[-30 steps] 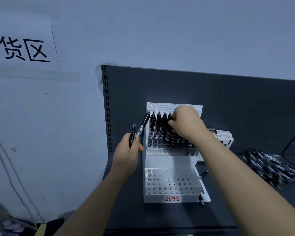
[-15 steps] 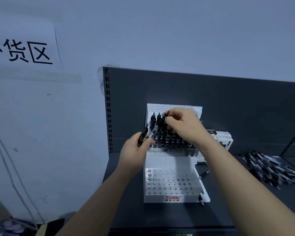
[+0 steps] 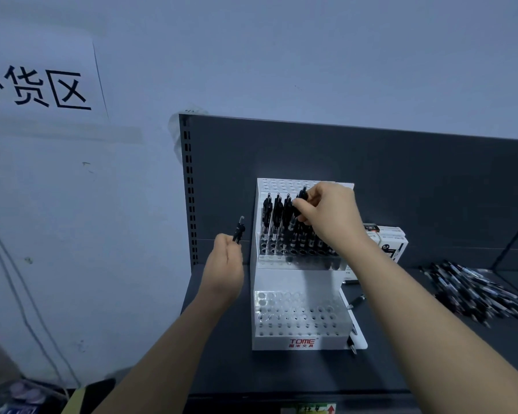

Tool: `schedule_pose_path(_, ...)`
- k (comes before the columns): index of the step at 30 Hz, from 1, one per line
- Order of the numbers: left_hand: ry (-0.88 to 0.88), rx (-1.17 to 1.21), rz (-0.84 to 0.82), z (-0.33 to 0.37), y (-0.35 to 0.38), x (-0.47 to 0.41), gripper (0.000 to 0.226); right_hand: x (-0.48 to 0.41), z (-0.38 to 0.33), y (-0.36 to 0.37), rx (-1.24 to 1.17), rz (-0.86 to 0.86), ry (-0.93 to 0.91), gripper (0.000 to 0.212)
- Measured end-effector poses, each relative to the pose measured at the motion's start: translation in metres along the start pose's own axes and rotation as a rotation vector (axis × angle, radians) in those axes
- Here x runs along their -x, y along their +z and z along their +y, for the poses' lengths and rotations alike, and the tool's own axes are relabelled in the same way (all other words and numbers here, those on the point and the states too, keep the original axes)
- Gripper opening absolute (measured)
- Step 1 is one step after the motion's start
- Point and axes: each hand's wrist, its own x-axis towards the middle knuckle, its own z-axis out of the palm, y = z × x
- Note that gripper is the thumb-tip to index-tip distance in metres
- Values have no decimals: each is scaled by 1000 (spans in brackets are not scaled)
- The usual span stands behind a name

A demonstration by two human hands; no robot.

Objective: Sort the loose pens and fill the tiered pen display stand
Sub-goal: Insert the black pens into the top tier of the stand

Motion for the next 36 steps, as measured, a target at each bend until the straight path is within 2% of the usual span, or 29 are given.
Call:
schedule_pose_path(4,80,-43,-23,-8,-3,-1,21,-6,-5,12,132,-88,10,31)
schedule_pose_path(7,49,56,-19,-8,-4,-1,11,-8,-3,24,217,-159,61,35)
schedule_pose_path(10,-9,188,-16,-7,-5,-2,15,-8,1,33,155,-190,101,30)
schedule_pose_path(15,-47,253,-24,-6,-8,-4,24,-9,-1,27,137,-270,123,32)
schedule_pose_path(24,11,226,40,5,-8,-5,18,-2,-9,24,447,-237,56,37)
schedule_pose_path(26,24,205,43,7,-6,-6,18,2,-8,16,370,-149,7,33)
schedule_pose_path(28,54,168,27,12,-3,-7,20,9,-10,8,103,-109,-34,24)
schedule_pose_path(31,107,152,-22,23,3,-6,18,18,-16,3,-213,-263,-55,17)
schedule_pose_path(33,139,105,-39,25,6,-5,18,18,-15,3,-254,-308,-56,23)
schedule_pose_path(36,187,-128,-48,19,2,-5,26,11,-14,-5,-264,-170,-19,15)
